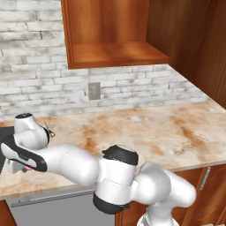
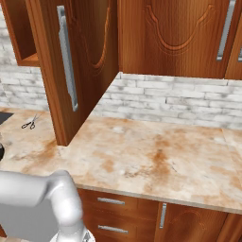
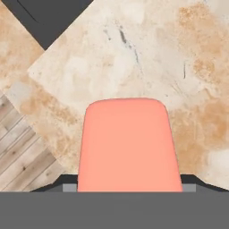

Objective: Open the cabinet. Pick the bar soap and place it next to the sink. Then close the cabinet.

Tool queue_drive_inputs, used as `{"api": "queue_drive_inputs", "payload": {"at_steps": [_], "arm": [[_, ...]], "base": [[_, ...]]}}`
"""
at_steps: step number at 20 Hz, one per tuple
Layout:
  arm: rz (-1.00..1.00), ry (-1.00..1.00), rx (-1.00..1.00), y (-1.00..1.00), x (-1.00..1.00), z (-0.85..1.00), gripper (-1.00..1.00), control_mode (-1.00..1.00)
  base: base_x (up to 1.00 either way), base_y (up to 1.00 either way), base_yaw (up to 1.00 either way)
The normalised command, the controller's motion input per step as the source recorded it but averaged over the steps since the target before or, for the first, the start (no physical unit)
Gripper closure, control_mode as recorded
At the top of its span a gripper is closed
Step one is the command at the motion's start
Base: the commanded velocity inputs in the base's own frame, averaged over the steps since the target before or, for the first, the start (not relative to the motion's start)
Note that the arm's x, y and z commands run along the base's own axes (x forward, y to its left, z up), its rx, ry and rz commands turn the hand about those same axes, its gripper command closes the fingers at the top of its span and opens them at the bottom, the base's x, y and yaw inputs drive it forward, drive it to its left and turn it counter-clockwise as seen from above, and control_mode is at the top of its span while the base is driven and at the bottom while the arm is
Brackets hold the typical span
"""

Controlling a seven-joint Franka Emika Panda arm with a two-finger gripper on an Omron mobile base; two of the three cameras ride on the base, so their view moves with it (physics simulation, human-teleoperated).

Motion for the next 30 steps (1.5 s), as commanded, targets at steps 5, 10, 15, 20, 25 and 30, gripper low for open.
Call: {"api": "queue_drive_inputs", "payload": {"at_steps": [5, 10, 15, 20, 25, 30], "arm": [[0.00, 0.01, 0.00, 0.29, 0.34, -0.03, 1.00, -1.00], [0.00, 0.01, 0.00, 0.20, 0.13, -0.11, 1.00, -1.00], [0.00, 0.00, 0.00, 0.15, 0.00, -0.34, 1.00, -1.00], [0.00, 0.00, 0.00, 0.05, 0.00, -0.48, 1.00, -1.00], [0.00, 0.01, 0.02, 0.00, 0.02, -0.14, -1.00, -1.00], [0.00, 0.00, 0.00, 0.00, 0.00, 0.00, -1.00, -1.00]], "base": [[0.00, 0.00, 0.00], [0.00, 0.00, 0.00], [0.00, 0.00, 0.00], [0.00, 0.00, 0.00], [0.00, 0.00, 0.00], [0.00, 0.00, 0.00]]}}
